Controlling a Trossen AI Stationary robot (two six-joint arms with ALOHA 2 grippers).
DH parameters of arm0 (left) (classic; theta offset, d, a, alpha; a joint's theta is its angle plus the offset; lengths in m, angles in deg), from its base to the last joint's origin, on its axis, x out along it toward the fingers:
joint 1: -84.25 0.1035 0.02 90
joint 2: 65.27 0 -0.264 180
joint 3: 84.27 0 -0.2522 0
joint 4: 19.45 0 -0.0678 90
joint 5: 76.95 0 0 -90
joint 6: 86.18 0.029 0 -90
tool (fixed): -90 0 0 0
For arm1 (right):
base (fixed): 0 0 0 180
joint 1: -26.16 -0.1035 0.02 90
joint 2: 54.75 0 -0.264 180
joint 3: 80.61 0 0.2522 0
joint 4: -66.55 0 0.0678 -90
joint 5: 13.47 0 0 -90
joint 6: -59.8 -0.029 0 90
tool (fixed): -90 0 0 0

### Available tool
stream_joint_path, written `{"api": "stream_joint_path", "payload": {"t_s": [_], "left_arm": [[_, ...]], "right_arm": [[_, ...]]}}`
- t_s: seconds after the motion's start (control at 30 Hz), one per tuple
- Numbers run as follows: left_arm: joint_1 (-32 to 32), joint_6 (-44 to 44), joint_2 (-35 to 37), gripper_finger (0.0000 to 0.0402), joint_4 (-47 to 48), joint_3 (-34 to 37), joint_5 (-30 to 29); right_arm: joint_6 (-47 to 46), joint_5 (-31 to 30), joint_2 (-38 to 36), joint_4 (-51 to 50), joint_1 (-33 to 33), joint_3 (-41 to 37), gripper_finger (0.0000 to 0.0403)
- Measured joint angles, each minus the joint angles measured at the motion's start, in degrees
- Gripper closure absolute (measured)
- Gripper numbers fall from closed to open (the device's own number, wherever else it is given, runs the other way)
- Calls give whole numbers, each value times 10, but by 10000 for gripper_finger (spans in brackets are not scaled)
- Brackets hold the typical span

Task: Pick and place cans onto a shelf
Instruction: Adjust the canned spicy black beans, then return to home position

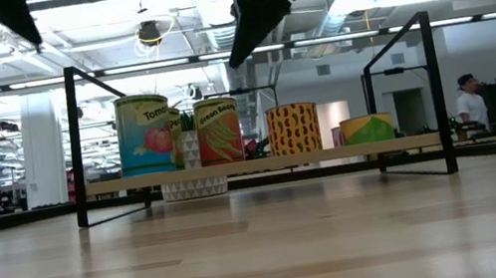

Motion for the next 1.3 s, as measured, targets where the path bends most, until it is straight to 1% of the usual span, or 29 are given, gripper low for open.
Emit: {"api": "stream_joint_path", "payload": {"t_s": [0.1, 0.17, 0.33, 0.67, 0.87, 1.1, 1.3], "left_arm": [[0, -9, 20, 401, -32, 56, 2], [0, -8, 29, 401, -58, 86, 3], [0, -2, 32, 401, -107, 127, 8], [0, 3, 24, 401, -126, 133, 6], [0, 2, 25, 401, -130, 133, 4], [0, 2, 25, 401, -136, 133, 2], [0, 2, 25, 401, -136, 133, -3]], "right_arm": [[12, 22, 28, -9, -10, 10, 391], [20, 24, 43, -31, -14, 9, 391], [32, 20, 72, -47, -24, 9, 391], [32, 20, 76, -65, -22, 9, 391], [27, 20, 75, -96, -14, 9, 391], [26, 20, 75, -95, -15, 9, 391], [26, 16, 75, -74, -15, 13, 388]]}}
